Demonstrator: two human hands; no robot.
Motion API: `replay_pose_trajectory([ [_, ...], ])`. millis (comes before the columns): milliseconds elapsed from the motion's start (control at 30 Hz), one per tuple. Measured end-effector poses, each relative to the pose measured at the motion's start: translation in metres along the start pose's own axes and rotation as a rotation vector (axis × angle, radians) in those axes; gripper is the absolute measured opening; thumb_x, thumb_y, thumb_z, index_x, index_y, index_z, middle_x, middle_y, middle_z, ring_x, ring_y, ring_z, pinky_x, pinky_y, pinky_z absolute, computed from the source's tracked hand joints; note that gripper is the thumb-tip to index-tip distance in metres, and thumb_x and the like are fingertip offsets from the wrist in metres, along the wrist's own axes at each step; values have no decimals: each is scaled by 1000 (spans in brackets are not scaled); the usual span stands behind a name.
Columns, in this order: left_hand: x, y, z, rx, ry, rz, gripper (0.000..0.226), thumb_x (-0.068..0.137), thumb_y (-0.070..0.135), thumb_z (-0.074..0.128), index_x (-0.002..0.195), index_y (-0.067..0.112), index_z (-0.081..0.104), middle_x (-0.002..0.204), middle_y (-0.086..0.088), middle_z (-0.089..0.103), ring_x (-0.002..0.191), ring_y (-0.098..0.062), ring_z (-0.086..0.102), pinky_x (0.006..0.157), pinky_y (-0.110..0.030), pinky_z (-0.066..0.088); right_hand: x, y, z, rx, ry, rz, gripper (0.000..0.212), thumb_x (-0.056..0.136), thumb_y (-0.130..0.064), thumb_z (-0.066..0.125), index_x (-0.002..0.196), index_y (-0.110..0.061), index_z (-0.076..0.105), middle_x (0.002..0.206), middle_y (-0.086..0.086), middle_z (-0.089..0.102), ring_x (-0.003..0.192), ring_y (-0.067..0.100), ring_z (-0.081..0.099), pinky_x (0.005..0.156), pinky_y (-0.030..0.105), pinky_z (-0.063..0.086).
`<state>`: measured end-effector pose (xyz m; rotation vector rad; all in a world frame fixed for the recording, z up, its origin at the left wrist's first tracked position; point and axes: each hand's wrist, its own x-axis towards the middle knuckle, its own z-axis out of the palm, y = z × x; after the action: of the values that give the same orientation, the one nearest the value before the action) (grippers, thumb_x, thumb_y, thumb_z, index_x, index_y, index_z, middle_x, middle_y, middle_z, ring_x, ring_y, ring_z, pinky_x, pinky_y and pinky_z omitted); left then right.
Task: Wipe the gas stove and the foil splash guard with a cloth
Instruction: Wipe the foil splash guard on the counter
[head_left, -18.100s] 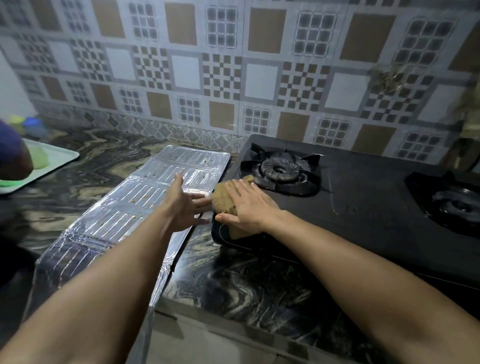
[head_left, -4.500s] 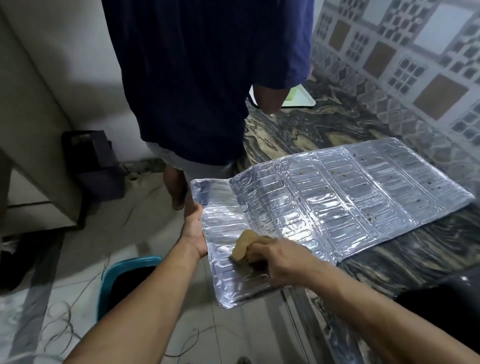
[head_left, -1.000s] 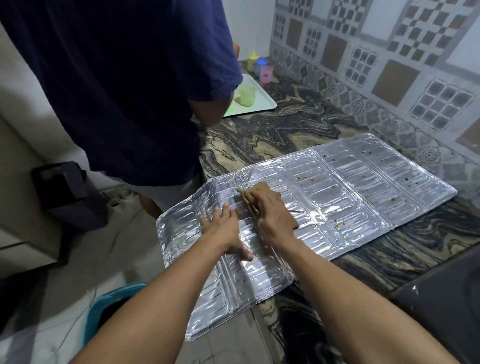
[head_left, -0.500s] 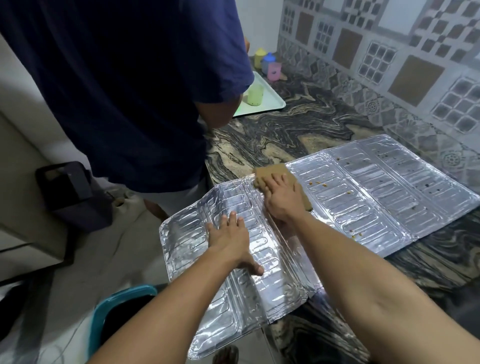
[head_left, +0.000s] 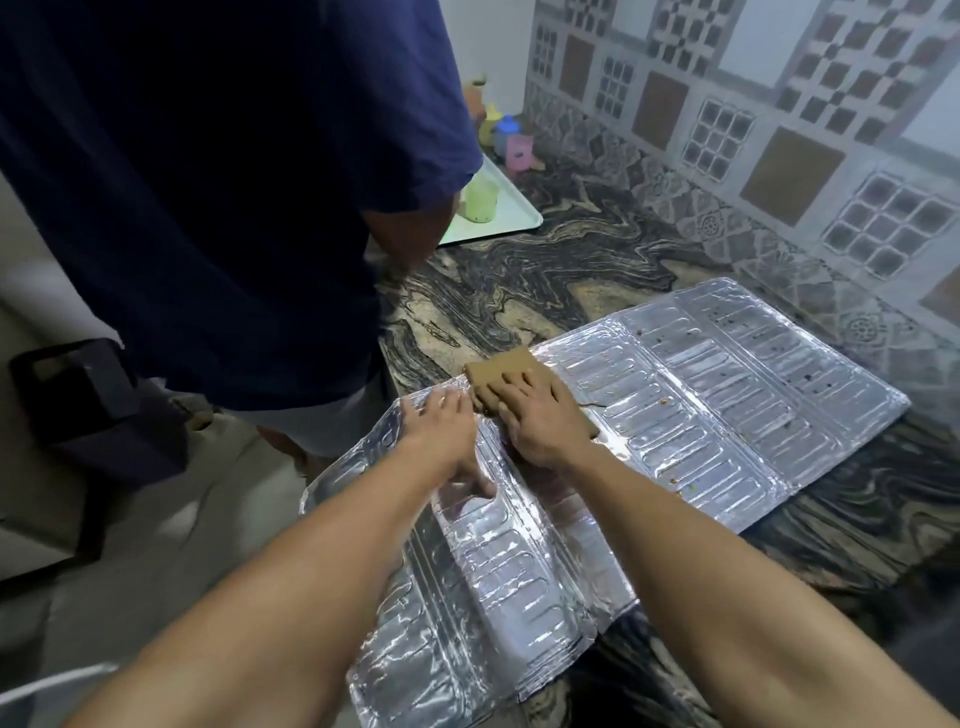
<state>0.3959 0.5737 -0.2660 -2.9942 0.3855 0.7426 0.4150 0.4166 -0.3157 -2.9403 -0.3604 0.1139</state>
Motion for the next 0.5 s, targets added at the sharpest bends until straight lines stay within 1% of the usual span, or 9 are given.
replay_pose_trajectory([
  [33, 5, -3, 0, -47, -52, -9, 142, 55, 70, 75, 153, 10, -8, 163, -8, -10, 148, -33, -9, 113, -67, 4, 2, 9, 1, -7, -20, 38, 50, 102, -44, 20, 151, -33, 24, 160, -2, 22, 147, 23, 16, 118, 51, 9],
  [100, 11, -5, -1, -92, -100, -14, 143, 55, 66, 77, 153, 11, -11, 162, -5, -15, 148, -32, -11, 112, -70, 6, 2, 30, -1, 20, -13, 148, 53, 102, -46, 15, 153, -32, 16, 163, -1, 14, 150, 22, 8, 119, 51, 3],
  [200, 12, -1, 0, -48, -114, -18, 144, 52, 66, 78, 153, 10, -8, 162, -7, -11, 149, -33, -7, 110, -71, 11, -4, 62, -8, 59, 34, 335, 52, 103, -42, 15, 154, -29, 17, 162, 0, 17, 149, 24, 7, 119, 50, 1],
  [300, 13, 7, -7, -6, -129, -38, 139, 50, 66, 80, 153, 8, 8, 162, -11, 6, 147, -36, 9, 110, -69, 19, -14, 76, -24, 88, 65, 478, 48, 104, -35, 20, 151, -26, 26, 159, 2, 25, 146, 25, 14, 118, 50, 7],
  [367, 16, 10, -16, -30, -142, -70, 128, 49, 78, 73, 147, 9, 28, 158, -11, 25, 141, -37, 28, 109, -67, 22, -17, 73, -35, 123, 100, 489, 38, 98, -18, 36, 133, -25, 48, 141, 3, 45, 133, 28, 33, 111, 48, 25],
  [400, 18, 11, -19, -43, -146, -87, 124, 48, 85, 67, 143, 11, 37, 155, -10, 33, 138, -36, 35, 110, -66, 22, -20, 68, -43, 178, 130, 481, 32, 87, -12, 45, 113, -27, 57, 122, 1, 55, 118, 28, 46, 101, 45, 36],
  [433, 20, 12, -21, -36, -148, -94, 120, 48, 89, 62, 140, 13, 43, 152, -9, 37, 135, -36, 39, 109, -66, 22, -22, 66, -49, 266, 176, 469, 22, 76, -12, 52, 90, -29, 56, 100, -2, 59, 97, 26, 53, 86, 40, 42],
  [467, 22, 13, -21, -7, -144, -90, 117, 49, 90, 60, 137, 14, 47, 149, -9, 42, 133, -35, 42, 109, -66, 23, -21, 66, -57, 361, 216, 506, 15, 71, -13, 56, 77, -26, 50, 83, -4, 56, 81, 24, 53, 74, 36, 41],
  [500, 23, 13, -21, 32, -132, -81, 113, 50, 88, 62, 134, 14, 50, 145, -8, 47, 130, -34, 45, 109, -65, 24, -19, 67, -66, 437, 268, 548, 10, 77, -12, 56, 76, -22, 53, 79, 0, 58, 76, 25, 54, 70, 35, 38],
])
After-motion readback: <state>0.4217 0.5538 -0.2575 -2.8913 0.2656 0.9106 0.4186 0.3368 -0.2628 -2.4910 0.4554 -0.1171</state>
